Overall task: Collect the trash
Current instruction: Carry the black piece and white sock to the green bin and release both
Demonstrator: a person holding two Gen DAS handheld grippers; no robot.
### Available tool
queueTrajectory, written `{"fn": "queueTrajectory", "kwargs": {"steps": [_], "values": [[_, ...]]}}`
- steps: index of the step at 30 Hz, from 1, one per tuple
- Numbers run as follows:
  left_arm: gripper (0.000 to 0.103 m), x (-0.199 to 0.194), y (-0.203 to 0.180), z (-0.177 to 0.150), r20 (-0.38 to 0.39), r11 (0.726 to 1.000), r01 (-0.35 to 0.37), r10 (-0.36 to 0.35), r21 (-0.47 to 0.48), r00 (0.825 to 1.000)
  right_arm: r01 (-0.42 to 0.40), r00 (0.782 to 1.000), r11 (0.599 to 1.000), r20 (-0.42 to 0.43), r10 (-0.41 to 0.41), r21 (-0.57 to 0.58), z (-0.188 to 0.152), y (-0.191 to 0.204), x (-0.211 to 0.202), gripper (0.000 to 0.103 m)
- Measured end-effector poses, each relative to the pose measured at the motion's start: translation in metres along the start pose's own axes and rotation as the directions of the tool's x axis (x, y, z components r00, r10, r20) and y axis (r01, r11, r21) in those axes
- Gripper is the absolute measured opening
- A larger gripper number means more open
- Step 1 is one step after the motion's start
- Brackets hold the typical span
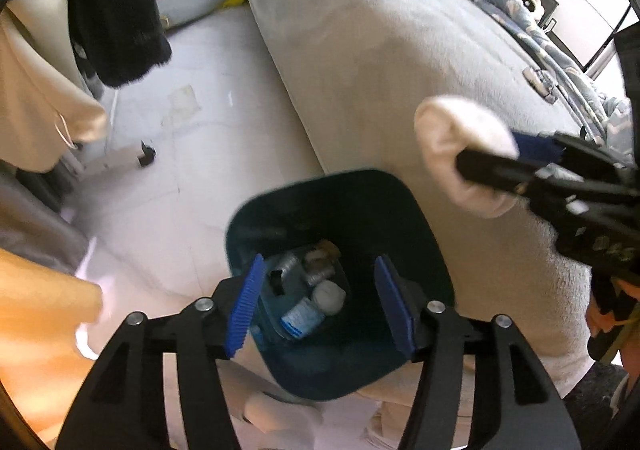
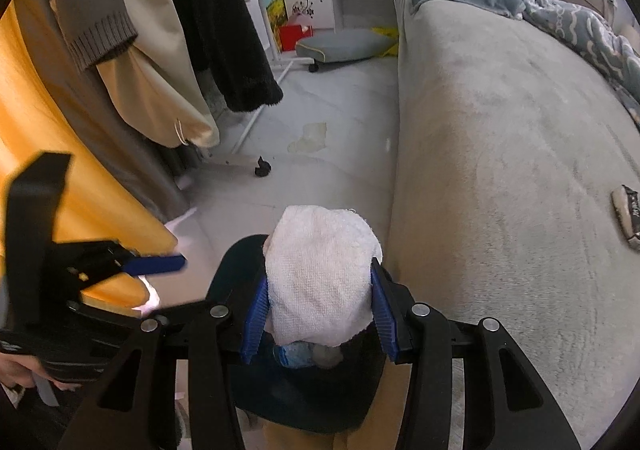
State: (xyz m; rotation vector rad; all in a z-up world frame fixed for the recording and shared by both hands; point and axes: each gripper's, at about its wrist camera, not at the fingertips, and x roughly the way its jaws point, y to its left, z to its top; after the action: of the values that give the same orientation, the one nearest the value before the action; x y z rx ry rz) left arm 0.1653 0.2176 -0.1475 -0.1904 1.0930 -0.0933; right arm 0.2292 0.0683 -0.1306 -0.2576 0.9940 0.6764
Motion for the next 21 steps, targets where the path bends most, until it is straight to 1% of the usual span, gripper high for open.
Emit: {"fn": "queueTrajectory", "kwargs": {"steps": [5, 11, 17, 21], "values": [[0.063, -0.017, 0.015, 0.006, 0.074, 1.0, -0.022, 0.021, 0.007, 0.997, -0.006, 0.999, 1.0, -0.041, 0.006, -0.002, 0.001, 0.008, 0.02, 0.047], [0.063, -0.037, 0.027, 0.011, 0.154, 0.999, -0.035, 0.033, 0.01, 0.988, -0.015, 0.996, 1.0, -0.09, 0.014, -0.006, -0.001, 0.021, 0.047, 0.047], [0.063, -0.056, 0.04, 0.012, 0.228, 0.999, -0.044, 0.041, 0.011, 0.973, -0.013, 0.989, 0.999, -0.147, 0.008, -0.032, -0.003, 0.036, 0.072, 0.047], [0.063, -0.072, 0.051, 0.013, 0.286, 0.999, -0.045, 0.042, 0.003, 0.957, -0.004, 0.983, 0.999, -0.185, -0.006, -0.054, -0.006, 0.045, 0.089, 0.047]]}}
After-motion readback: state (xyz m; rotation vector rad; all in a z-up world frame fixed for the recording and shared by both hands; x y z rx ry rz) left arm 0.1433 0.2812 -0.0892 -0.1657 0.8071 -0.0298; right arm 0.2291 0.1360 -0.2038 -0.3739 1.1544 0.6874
